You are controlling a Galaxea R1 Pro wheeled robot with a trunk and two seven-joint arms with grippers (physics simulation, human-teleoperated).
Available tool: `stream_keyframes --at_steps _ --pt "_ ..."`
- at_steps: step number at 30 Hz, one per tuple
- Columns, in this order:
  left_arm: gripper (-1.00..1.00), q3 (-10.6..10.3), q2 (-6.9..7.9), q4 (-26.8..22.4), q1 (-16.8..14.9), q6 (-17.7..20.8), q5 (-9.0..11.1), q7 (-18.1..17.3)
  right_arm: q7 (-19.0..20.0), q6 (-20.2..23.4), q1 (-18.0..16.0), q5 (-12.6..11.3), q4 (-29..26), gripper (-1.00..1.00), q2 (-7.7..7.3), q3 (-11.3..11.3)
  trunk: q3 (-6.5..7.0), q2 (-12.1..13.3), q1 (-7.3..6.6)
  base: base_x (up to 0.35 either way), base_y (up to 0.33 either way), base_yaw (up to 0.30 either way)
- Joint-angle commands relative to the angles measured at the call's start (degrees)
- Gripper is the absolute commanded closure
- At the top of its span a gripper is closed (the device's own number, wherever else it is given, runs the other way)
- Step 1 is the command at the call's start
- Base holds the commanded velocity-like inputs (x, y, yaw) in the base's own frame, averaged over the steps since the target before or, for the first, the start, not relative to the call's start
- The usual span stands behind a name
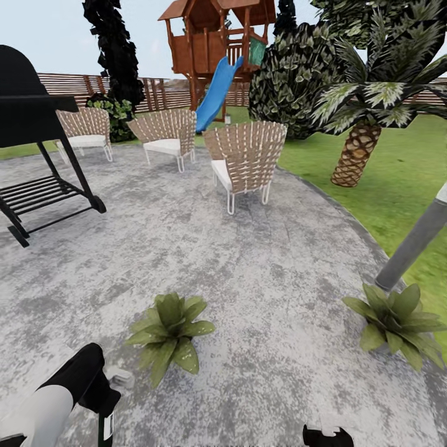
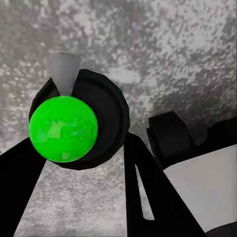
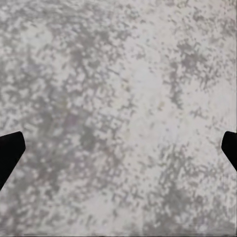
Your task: Pick up the pesticide atomizer in the garden and spray insectifuge to fully cover both potted plants in the garden.
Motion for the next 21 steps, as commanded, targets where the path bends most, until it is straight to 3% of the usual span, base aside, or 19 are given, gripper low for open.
stream_keyframes --at_steps 1,4,8,11,13,15,17,21 --pt "1.0 0.4 -0.03 -0.1 -0.1 0.1 -0.6 -0.5 -0.1 -0.2 0.0 -0.5 0.0 -1.0 0.0 0.5 -0.05 0.0 -0.02 -0.069 0.314 -0.002" --pt "1.0 0.3 -0.01 -0.4 -0.6 0.1 -0.6 -1.4 -0.1 -0.2 0.0 -0.5 0.0 -1.0 0.0 0.5 -0.05 0.0 -0.02 0.032 0.272 -0.16" --pt "1.0 0.1 -0.13 -1.0 -0.9 -0.4 -1.1 -9.4 -0.2 -0.2 0.0 -0.5 0.0 -1.0 0.0 0.5 -0.05 0.0 -0.02 0.01 0.058 -0.273" --pt "1.0 -0.3 -0.18 -3.0 -0.9 -0.5 -1.2 -10.7 -0.2 -0.2 0.0 -0.5 0.0 -1.0 0.0 0.5 -0.05 0.0 -0.02 0.001 0.006 -0.273" --pt "1.0 -4.5 -0.02 -4.0 -0.8 -0.3 -1.2 -11.2 -0.2 -0.2 0.0 -0.6 0.0 -1.0 0.0 0.5 -0.05 0.0 -0.02 0.0 0.001 -0.084" --pt "1.0 -6.7 0.07 -4.2 -0.8 -0.2 -1.1 -11.6 -0.1 -0.2 0.0 -0.5 0.0 -1.0 0.0 0.5 -0.05 0.0 -0.02 0.0 0.0 -0.03" --pt "1.0 -8.0 0.3 -4.3 -0.8 -0.3 -1.2 -12.9 -0.1 -0.2 0.0 -0.5 0.0 -1.0 -0.06 0.5 -0.05 0.0 -0.02 0.0 0.0 -0.011" --pt "1.0 -8.5 0.62 -4.4 -0.8 -0.3 -1.3 -15.1 -0.1 -0.2 0.0 -0.5 0.0 -1.0 -0.11 0.5 -0.05 0.0 -0.02 0.0 0.0 -0.002"
